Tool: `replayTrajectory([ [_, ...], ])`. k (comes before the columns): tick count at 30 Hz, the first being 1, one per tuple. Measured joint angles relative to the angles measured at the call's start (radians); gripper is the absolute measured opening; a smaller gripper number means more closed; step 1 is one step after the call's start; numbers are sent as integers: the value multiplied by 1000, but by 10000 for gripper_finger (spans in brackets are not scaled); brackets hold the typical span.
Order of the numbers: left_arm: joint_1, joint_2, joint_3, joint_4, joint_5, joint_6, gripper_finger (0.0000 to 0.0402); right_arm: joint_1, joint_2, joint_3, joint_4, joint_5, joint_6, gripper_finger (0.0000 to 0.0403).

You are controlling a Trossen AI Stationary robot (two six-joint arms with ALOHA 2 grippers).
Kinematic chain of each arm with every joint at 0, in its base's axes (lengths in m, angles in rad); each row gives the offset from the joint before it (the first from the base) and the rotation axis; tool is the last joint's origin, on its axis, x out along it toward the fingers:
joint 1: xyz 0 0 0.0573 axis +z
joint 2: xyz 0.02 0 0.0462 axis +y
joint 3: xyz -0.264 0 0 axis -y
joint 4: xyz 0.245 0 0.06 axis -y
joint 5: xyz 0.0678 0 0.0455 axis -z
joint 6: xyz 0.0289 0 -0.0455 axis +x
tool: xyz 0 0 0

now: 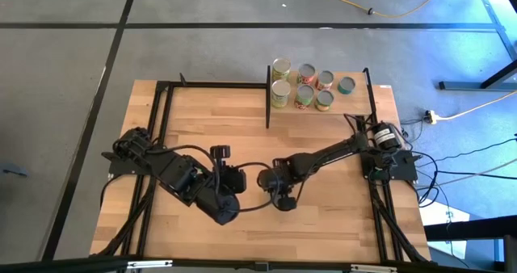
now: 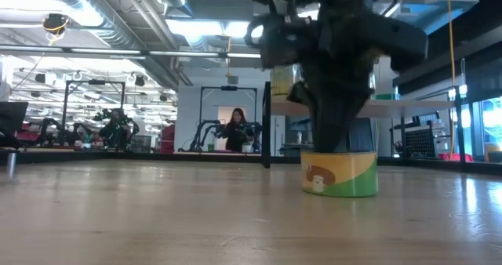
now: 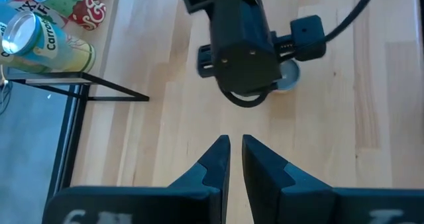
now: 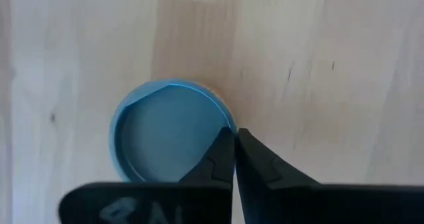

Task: Pick and place cans onto a shelf
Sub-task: Put the green and yellow can on the shelf

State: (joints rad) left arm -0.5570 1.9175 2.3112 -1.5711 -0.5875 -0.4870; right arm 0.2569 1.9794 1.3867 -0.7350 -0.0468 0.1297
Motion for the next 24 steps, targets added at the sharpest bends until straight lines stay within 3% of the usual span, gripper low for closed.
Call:
replayTrajectory([
  [14, -46, 0, 0, 0, 0, -28, 33, 26, -4, 319, -399, 41, -57, 2],
  [24, -60, 0, 0, 0, 1, -30, 33, 57, -6, 545, -740, 210, -29, 2],
])
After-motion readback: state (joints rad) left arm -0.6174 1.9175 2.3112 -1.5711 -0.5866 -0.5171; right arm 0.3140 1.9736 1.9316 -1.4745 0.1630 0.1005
